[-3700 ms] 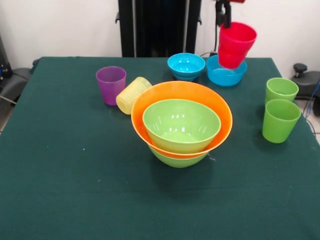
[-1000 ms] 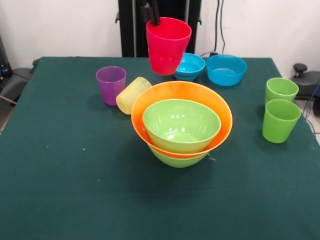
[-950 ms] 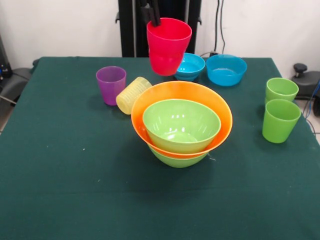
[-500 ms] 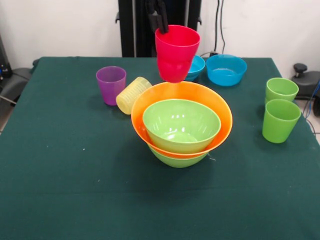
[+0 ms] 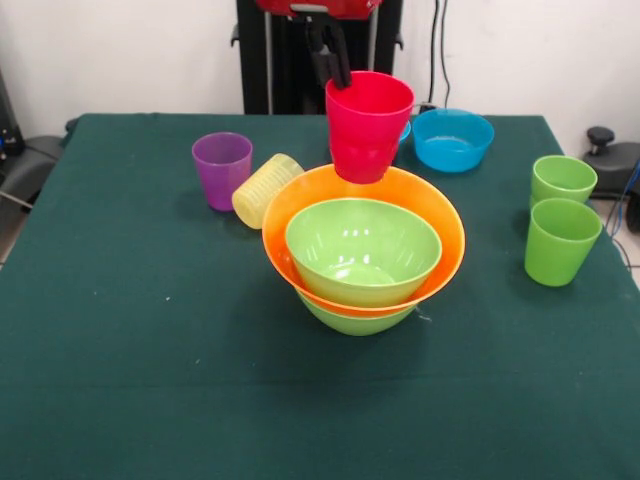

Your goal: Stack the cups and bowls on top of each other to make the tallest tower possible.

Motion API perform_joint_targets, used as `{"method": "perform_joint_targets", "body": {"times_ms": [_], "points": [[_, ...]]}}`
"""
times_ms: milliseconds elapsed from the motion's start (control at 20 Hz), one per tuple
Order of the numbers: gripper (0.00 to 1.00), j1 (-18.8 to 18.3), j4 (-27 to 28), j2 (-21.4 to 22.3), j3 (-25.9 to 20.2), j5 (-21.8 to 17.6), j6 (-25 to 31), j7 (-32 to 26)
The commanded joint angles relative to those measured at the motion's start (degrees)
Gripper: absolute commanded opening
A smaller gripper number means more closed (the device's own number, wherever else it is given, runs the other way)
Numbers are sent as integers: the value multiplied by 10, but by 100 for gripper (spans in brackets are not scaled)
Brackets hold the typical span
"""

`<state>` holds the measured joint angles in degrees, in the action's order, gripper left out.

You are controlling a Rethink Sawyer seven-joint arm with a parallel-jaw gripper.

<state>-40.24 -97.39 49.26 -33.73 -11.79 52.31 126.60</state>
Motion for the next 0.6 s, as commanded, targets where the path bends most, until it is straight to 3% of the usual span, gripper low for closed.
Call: {"method": "perform_joint_targets", "body": {"times_ms": [50, 600], "points": [[0, 21, -24, -31, -23, -49, -42, -85], [0, 32, 3, -61, -16, -57, -56, -80]]}}
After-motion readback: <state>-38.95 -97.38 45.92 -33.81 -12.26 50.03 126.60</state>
